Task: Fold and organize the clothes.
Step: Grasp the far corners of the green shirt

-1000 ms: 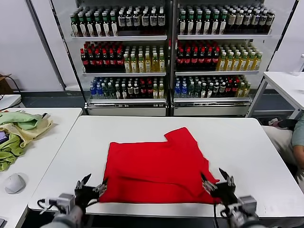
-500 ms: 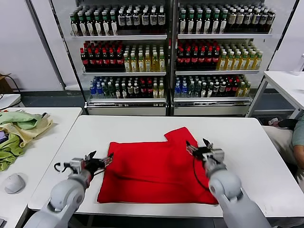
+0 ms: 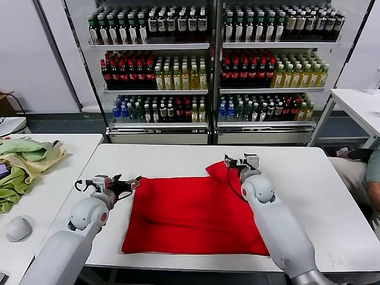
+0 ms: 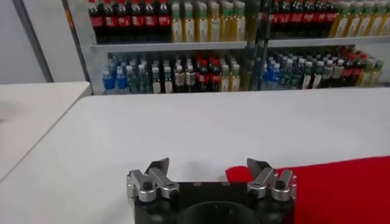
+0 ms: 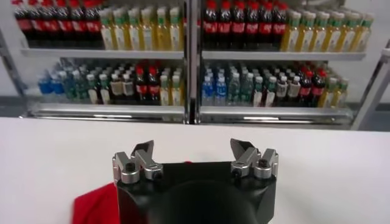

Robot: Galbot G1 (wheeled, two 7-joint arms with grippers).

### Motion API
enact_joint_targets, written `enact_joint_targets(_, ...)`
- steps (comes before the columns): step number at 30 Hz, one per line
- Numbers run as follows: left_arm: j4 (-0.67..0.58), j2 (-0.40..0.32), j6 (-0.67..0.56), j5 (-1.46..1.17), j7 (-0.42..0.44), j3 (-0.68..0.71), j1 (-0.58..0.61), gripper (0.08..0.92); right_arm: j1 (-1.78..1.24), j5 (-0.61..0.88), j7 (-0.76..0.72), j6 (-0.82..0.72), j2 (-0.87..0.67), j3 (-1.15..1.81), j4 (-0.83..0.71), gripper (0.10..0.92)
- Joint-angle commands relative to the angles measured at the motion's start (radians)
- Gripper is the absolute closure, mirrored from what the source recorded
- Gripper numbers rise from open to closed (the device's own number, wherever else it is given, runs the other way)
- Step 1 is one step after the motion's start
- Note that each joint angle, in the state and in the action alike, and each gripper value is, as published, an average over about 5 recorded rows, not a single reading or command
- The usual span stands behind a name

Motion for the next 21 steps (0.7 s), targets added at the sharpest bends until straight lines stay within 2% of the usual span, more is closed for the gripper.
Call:
enact_joint_targets(1,0.09,-0.01,0.005,0.033,0.126,0.018,-0.059,0.177,0.089,-0.011,-0.001,0.007,0.038,-0.02,-0.16,0.203)
enact_joint_targets(21,0.123,-0.022,-0.011,0.077,0.174,0.019,-0.058,0.177,0.067,-0.015,-0.003,0.014,0.052,-0.023,-0.159,0.203)
